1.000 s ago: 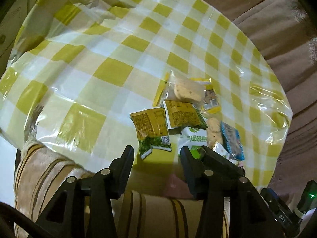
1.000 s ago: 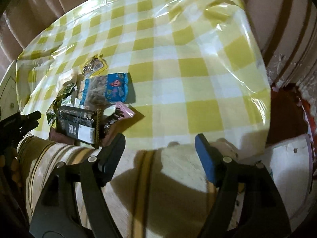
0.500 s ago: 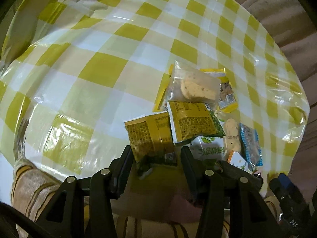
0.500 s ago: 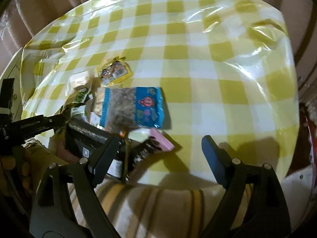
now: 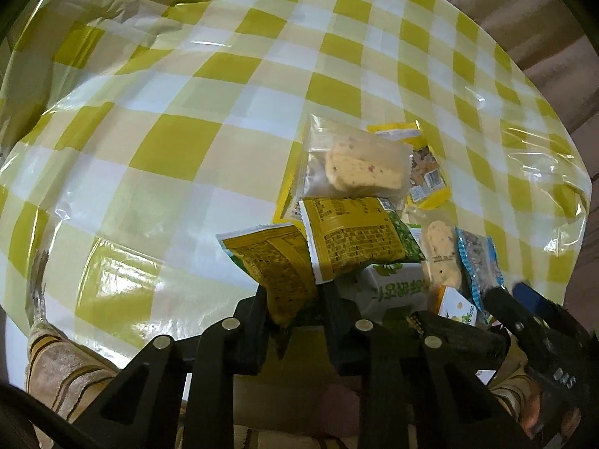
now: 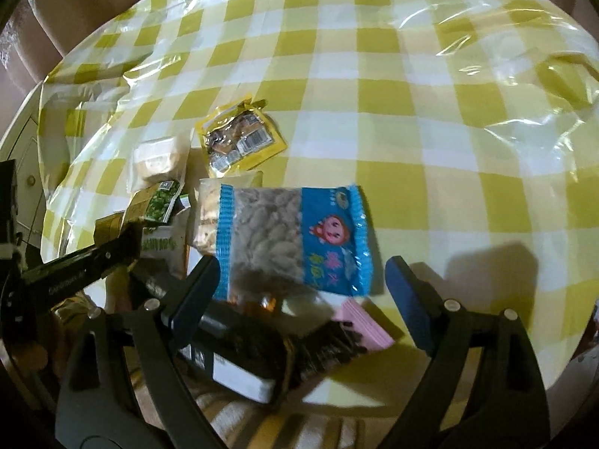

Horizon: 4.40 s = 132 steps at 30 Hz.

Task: Organize snacks
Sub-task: 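Grasp the blue cartoon-face peanut bag with the right tool while the left tool grasps the yellow packet, then lift both packets and carry them over the white box, then open both tools to drop the packets into the white box, then move both tools back over the remaining snacks on the table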

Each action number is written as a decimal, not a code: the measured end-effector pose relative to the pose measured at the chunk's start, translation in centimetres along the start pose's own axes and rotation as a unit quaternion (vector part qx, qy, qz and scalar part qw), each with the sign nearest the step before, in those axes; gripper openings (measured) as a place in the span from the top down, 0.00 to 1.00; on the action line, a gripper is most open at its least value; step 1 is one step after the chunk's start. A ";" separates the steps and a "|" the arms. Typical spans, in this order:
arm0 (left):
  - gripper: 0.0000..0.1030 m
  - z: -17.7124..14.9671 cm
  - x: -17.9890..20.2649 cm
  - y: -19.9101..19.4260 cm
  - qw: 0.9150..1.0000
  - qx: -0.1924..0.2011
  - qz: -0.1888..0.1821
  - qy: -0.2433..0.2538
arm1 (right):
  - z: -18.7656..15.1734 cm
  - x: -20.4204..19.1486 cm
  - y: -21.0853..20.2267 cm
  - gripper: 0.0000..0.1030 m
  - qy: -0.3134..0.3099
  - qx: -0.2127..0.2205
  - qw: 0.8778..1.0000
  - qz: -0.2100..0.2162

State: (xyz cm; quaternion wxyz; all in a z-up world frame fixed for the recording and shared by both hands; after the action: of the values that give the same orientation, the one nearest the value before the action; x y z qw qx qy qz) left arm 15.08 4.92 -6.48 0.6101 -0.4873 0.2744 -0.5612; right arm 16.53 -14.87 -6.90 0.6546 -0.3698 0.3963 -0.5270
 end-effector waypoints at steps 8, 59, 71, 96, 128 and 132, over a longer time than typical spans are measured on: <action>0.77 -0.1 -0.2 -0.4 1.000 0.010 -0.013 -0.005 | 1.5 -0.1 2.3 0.11 0.013 -0.016 1.000 -0.008; 0.78 -4.5 8.5 -8.4 0.989 0.113 -0.064 0.069 | -5.8 9.5 -9.0 0.34 0.132 0.085 0.988 0.000; 0.78 -7.9 18.0 -8.4 0.978 0.084 -0.109 0.158 | -11.9 17.2 -13.0 0.34 0.192 0.091 0.976 -0.045; 0.78 -18.6 38.0 -5.8 0.902 -0.037 -0.214 0.374 | -21.5 30.5 -16.8 0.34 0.292 0.074 0.939 -0.169; 0.52 -17.1 36.4 -5.8 0.915 -0.041 -0.217 0.337 | -20.6 29.6 -17.4 0.24 0.283 0.078 0.941 -0.168; 0.52 -16.1 34.8 -6.1 0.923 -0.031 -0.210 0.321 | -19.8 28.5 -17.2 0.24 0.271 0.077 0.946 -0.161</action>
State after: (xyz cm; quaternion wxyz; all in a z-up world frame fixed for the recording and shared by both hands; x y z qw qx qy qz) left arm 5.91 -32.22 0.40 0.3423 -0.3458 0.3645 -0.7940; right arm -4.59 -47.16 -3.28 0.4556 -0.2201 0.4522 -0.7345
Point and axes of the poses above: each gripper's, at about its wrist camera, not at the fingertips, and y roughly the way its jaws point, x to its right, z to its top, the point moved 2 cm from there along y, roughly the way its jaws point, and after that the axes turned 3 degrees about y, right-handed, at the moved point
